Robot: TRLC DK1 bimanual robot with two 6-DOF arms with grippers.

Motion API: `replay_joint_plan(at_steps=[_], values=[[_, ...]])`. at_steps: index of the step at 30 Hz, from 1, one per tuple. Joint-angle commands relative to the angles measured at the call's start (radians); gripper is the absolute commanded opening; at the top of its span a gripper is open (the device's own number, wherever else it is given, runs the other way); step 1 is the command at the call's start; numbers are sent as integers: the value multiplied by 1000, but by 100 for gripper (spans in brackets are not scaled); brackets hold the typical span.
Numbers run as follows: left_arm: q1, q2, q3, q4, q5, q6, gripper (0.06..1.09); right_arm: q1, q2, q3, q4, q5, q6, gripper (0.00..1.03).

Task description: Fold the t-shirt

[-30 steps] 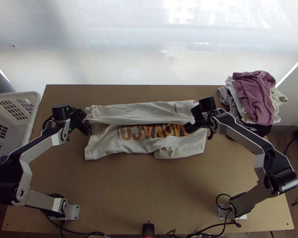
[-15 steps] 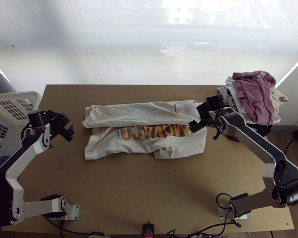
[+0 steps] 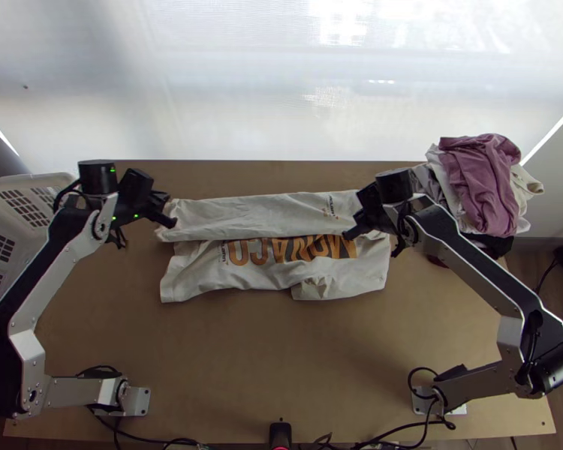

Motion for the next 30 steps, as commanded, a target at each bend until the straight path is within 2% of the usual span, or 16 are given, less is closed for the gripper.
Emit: replay_joint_plan(at_steps=[1,3,7,9,13,14,15,16,17,19,21,23,24,25,30], values=[[-237,167,35,26,95,-235,10,109,96,44,43,-60,21,3],[-282,238,55,56,128,-293,10,149,157,57,65,-72,25,3],[-319,303,79,57,128,-310,10,195,197,105,69,-72,32,3],[-325,303,69,42,156,-311,10,201,192,94,65,-75,32,3],[-359,251,29,-83,176,-190,10,218,158,47,51,-75,27,3],[-375,211,0,-93,171,-166,16,224,143,37,39,-74,25,7],[-388,161,-33,-95,165,-143,34,228,123,27,19,-74,30,18],[-397,113,-69,-96,153,-126,54,235,97,8,5,-74,32,23],[-414,70,-106,-99,116,-114,69,240,68,-16,0,-74,35,30],[-455,-3,-186,-113,59,-55,81,254,16,-70,-4,-74,52,56],[-483,-59,-260,-107,19,-17,97,277,-33,-127,-14,-74,53,64],[-487,-91,-304,-101,-8,21,103,303,-78,-180,-24,-74,53,77],[-487,-106,-321,-101,-24,48,103,315,-98,-203,-35,-72,52,86],[-489,-129,-347,-95,-54,89,103,324,-118,-225,-47,-72,48,90],[-483,-232,-487,-12,-188,276,103,329,-225,-311,-86,-57,24,95]])
